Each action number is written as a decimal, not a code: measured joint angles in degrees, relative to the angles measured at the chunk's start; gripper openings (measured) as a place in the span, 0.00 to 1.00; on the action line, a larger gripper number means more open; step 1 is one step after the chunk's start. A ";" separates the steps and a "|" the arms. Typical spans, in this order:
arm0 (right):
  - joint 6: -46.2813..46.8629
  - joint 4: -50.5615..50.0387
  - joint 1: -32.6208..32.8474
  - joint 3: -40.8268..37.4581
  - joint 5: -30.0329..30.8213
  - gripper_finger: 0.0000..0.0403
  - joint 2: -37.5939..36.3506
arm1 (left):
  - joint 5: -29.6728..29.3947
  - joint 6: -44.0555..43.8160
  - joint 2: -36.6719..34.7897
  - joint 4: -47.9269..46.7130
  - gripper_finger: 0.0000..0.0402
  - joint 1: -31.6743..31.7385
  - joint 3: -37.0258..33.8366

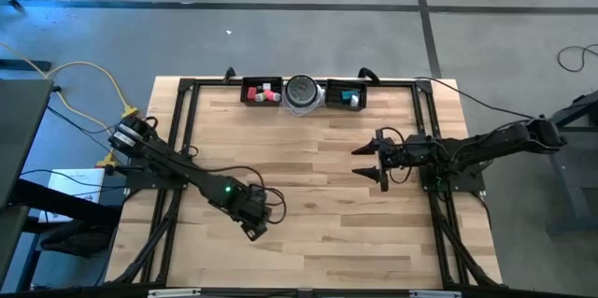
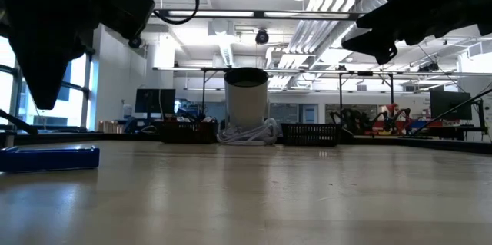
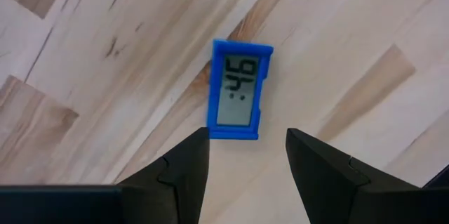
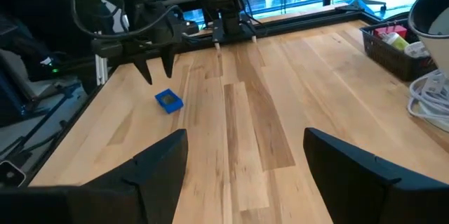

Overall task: Pick & Place Office items
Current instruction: Put the blue digital clock into the right black basket

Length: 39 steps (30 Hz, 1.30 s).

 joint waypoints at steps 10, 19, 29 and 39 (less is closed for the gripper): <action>-0.09 -0.03 0.11 0.00 1.09 0.67 0.00 | 1.77 3.43 4.56 -0.05 0.46 0.11 0.26; -0.02 -0.04 0.11 0.00 1.08 0.67 0.00 | 0.69 4.22 5.84 1.21 0.46 0.11 0.31; 0.42 -0.08 0.11 0.00 1.07 0.67 0.00 | -1.10 5.48 5.84 2.19 0.46 0.11 0.31; 0.72 -0.94 0.11 0.00 1.06 0.67 0.00 | 2.00 7.21 8.78 4.10 0.46 0.31 0.31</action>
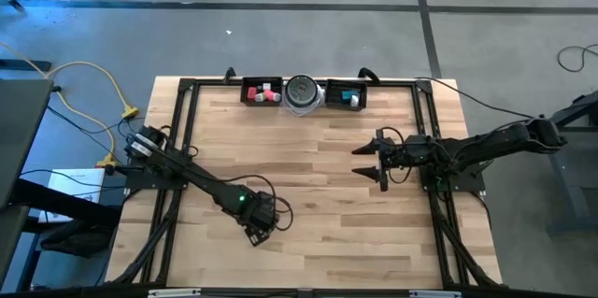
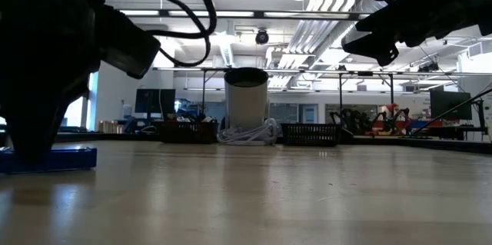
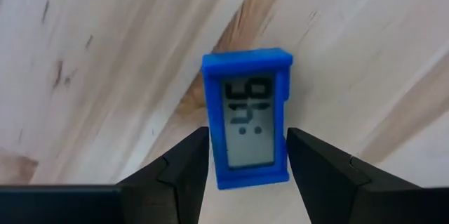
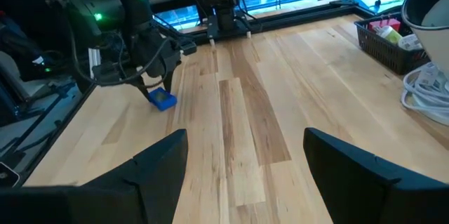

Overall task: Pick & Place Office items
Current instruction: Put the blue digital clock into the right black basket

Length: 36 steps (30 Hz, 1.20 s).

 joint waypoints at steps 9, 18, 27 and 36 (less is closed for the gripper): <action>0.15 -0.73 0.00 0.00 -0.01 0.67 0.00 | -0.54 0.20 -0.10 0.54 0.46 0.20 0.70; 0.15 -1.27 0.00 0.00 -0.01 0.67 0.00 | -1.14 0.53 1.01 1.36 0.46 0.17 0.70; 0.15 -1.92 0.00 0.00 -0.03 0.67 0.00 | 2.53 1.68 4.77 1.68 0.46 0.26 0.87; 0.15 -1.90 0.00 0.00 -0.05 0.67 -0.01 | 2.84 1.59 4.53 1.75 0.36 0.26 0.79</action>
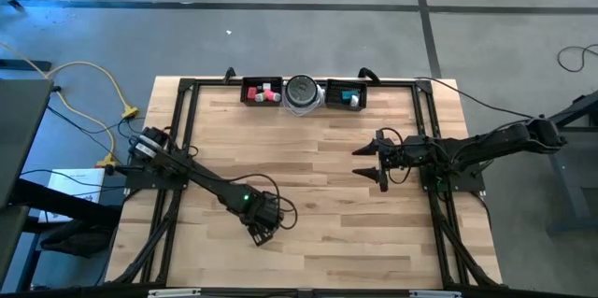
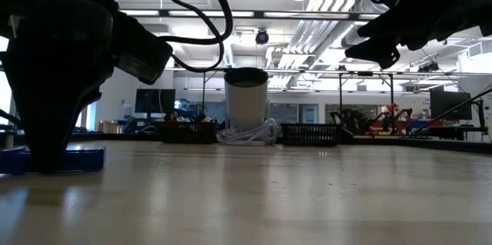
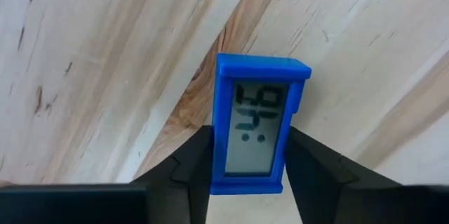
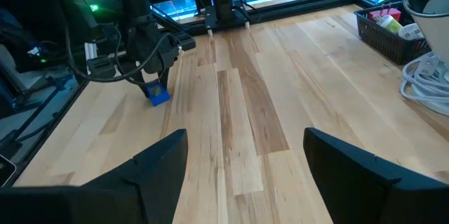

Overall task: Pick & Place Office items
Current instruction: Put the blue digital clock into the right black basket

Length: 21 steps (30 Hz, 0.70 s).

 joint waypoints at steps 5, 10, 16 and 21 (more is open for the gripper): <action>0.00 -0.02 0.00 0.00 0.00 0.67 0.01 | 0.09 -0.61 0.06 0.15 0.33 -0.02 -0.02; 0.00 -0.07 0.01 0.00 -0.04 0.67 0.01 | -0.16 -0.55 0.09 0.17 0.33 -0.04 -0.04; 0.00 -0.07 0.00 0.00 -0.04 0.67 0.01 | -1.91 0.87 0.16 -0.78 0.33 -0.16 0.54; 0.00 -0.09 0.00 0.00 -0.02 0.67 0.01 | -4.57 3.73 0.40 -5.18 0.33 -0.25 4.01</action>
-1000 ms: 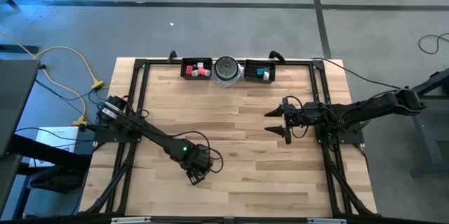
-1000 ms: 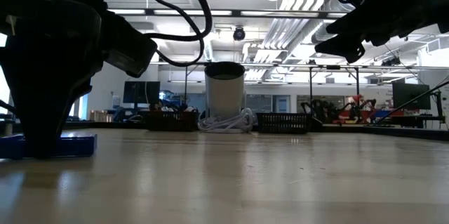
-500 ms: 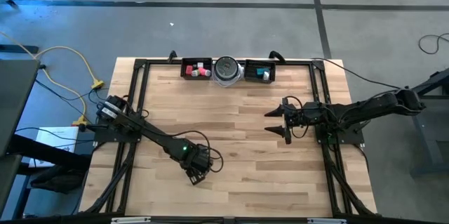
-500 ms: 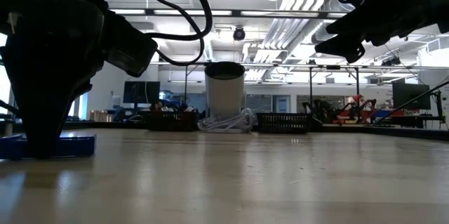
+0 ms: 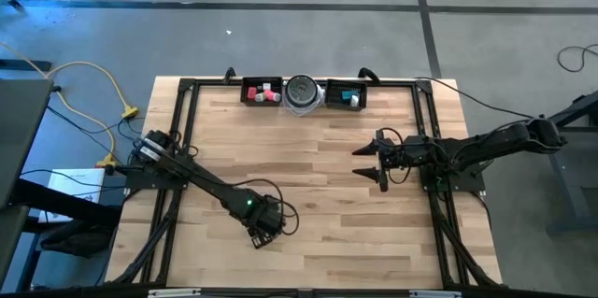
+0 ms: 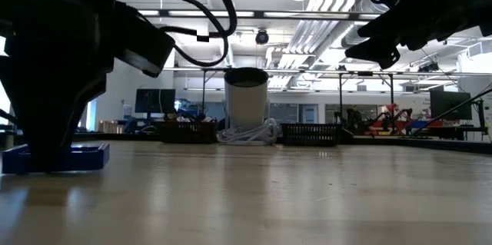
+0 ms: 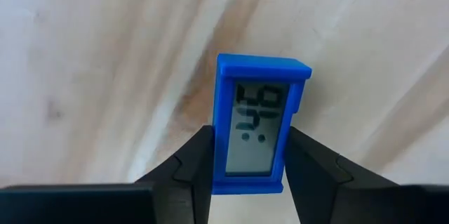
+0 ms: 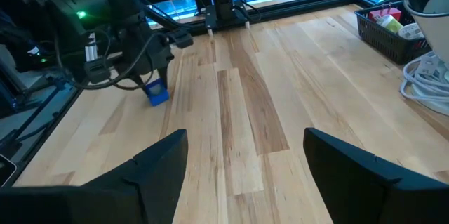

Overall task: Pick & Place Office items
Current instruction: Put the blue digital clock into the right black basket

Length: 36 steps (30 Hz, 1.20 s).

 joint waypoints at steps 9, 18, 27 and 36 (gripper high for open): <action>0.21 -0.02 0.00 0.00 -0.15 0.67 -0.01 | -11.07 1.89 -0.81 -11.40 0.33 -0.77 4.30; 1.27 0.08 0.02 0.00 -0.33 0.67 -0.02 | -22.65 2.05 -8.67 -14.24 0.33 -1.99 4.36; -0.52 3.72 0.00 0.00 -0.11 0.67 -0.02 | -44.69 -5.92 -20.74 -24.67 0.33 -8.41 4.47; -1.97 4.29 -1.49 0.00 0.14 0.67 -0.02 | -63.99 -11.24 -31.06 -30.08 0.33 -15.77 1.00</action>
